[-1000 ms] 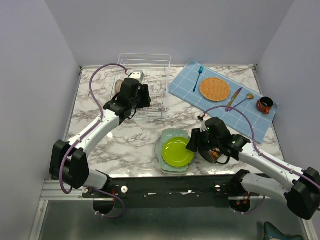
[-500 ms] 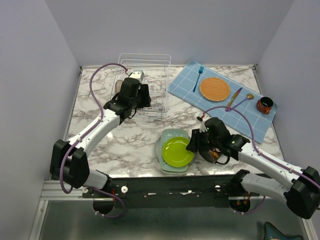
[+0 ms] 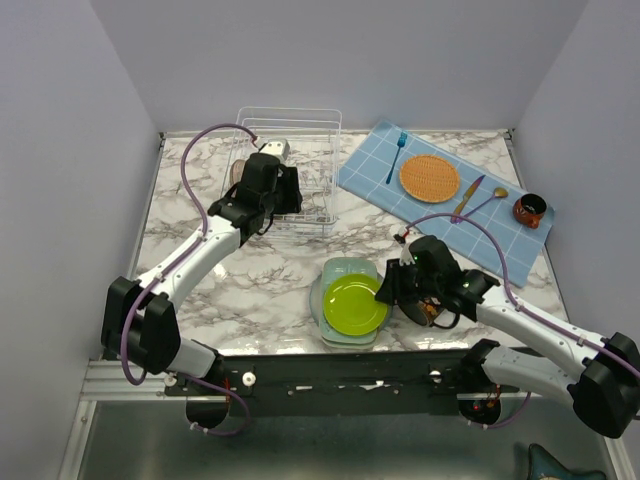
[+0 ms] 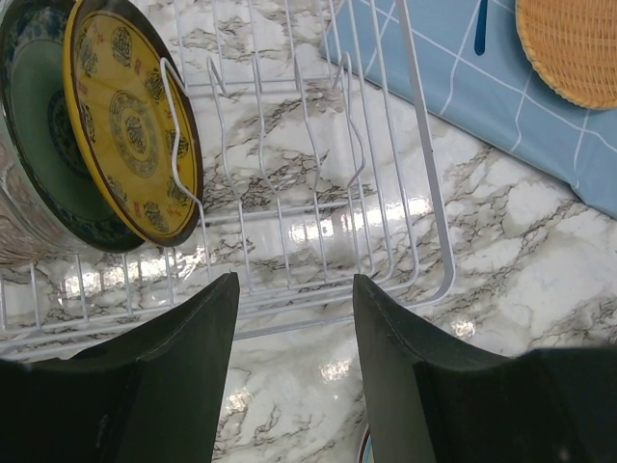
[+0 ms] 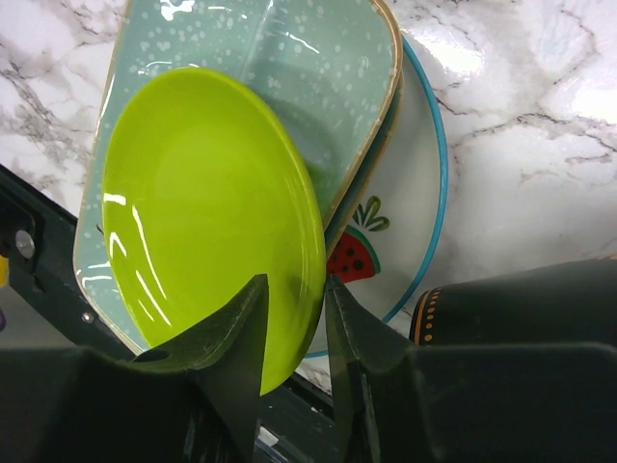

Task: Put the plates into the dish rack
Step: Pick up the plate from the corner of the board.

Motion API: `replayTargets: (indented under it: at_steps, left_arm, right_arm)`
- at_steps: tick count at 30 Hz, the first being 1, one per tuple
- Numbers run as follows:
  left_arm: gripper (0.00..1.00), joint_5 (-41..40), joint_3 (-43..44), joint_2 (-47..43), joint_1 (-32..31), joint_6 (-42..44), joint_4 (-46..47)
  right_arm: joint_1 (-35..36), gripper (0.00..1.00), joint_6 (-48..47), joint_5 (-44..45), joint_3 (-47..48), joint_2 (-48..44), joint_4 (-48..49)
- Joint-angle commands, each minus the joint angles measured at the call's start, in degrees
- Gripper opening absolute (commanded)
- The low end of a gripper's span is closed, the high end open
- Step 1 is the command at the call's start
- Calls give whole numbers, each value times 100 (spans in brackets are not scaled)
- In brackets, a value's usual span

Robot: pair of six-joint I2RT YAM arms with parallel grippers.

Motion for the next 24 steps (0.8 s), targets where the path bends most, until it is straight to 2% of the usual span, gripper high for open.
replayTargets:
  at_steps: [1, 8, 11, 24]
  left_arm:
    - [59, -1, 242, 84, -33, 114, -73]
    - [59, 43, 435, 180, -33, 141, -204]
    - [59, 60, 532, 215, -33, 158, -248]
    - [59, 87, 664, 269, -33, 141, -310]
  right_arm:
    - [22, 33, 40, -75, -76, 1, 113]
    - [13, 14, 76, -40, -67, -43, 122]
    - [22, 9, 84, -22, -67, -104, 113]
    - [13, 2, 111, 57, 21, -280, 69]
